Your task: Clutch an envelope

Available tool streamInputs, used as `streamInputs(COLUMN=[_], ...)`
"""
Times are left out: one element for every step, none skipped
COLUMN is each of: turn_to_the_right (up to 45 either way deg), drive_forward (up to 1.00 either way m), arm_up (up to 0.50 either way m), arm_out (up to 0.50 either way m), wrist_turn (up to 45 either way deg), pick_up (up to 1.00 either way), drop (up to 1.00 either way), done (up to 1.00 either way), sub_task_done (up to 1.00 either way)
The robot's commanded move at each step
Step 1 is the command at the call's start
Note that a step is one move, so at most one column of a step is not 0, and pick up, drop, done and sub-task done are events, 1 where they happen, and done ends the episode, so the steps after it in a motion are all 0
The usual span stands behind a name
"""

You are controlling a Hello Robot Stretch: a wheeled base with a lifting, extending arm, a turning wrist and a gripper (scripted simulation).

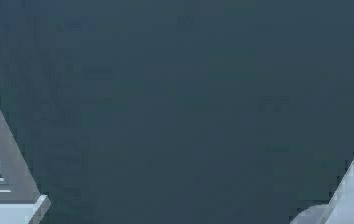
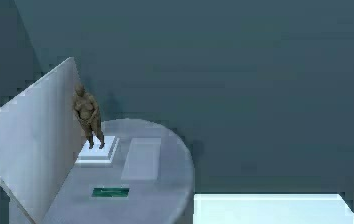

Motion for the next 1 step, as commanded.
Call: streamInputs(turn_to_the_right=[0.0], drive_forward=[0.00], arm_up=[0.50], arm_out=[0.00], wrist_turn=[0.0], pick_up=[0.00], drop=[0.00], done=[0.00], sub_task_done=[0.00])
